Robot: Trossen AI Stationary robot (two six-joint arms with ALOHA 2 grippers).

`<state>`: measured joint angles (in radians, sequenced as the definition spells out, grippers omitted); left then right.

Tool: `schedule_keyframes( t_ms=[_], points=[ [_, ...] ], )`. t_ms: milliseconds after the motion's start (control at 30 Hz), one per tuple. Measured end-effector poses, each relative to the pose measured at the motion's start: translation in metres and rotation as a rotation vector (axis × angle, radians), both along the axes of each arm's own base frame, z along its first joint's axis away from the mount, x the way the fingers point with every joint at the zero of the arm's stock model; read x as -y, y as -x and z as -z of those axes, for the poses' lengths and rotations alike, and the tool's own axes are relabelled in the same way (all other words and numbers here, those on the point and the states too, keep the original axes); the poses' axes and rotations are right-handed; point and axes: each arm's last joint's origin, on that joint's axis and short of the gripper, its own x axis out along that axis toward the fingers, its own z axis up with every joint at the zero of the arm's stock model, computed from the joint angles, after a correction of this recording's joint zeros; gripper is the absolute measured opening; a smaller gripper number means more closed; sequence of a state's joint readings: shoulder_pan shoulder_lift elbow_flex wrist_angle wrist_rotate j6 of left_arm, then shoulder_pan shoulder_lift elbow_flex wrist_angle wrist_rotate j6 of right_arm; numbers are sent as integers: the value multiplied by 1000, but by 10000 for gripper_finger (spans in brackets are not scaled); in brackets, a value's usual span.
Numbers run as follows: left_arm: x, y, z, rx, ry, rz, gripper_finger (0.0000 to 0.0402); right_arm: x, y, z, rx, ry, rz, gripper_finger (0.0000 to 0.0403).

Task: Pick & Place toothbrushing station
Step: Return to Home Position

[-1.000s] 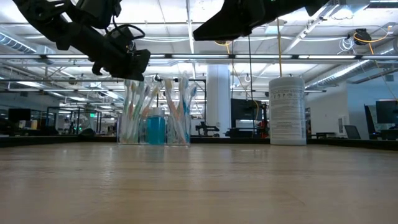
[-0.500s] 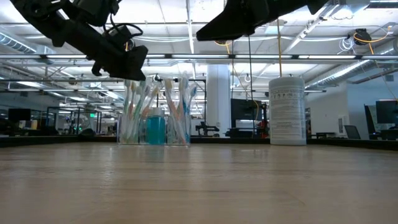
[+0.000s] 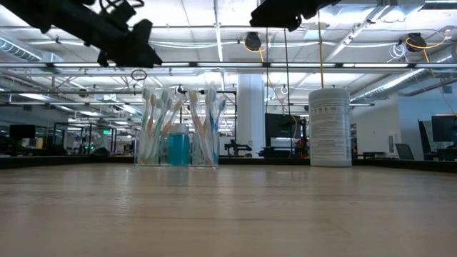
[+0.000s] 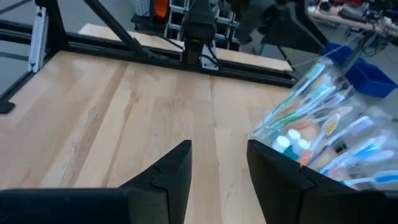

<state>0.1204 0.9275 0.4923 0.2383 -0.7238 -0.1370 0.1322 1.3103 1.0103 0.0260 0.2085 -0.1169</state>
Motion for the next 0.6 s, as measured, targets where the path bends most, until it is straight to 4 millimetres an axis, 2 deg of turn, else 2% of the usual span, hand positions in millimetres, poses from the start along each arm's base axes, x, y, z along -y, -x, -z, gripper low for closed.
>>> schedule_keyframes(
  t_ms=[233, 367, 467, 600],
  points=[
    [14, 24, -19, -6, -81, 98, 173, 2, 16, -19, 59, 9, -1, 146],
    [20, 40, -28, 37, -80, 121, 161, 5, 27, -31, 95, 81, -18, 146],
    [21, 53, -32, 58, -81, 129, 126, 7, 33, -37, 115, 128, -27, 146],
    [25, 68, -36, 78, -86, 210, 55, 7, 38, -40, 116, 145, -34, 146]
  ],
)
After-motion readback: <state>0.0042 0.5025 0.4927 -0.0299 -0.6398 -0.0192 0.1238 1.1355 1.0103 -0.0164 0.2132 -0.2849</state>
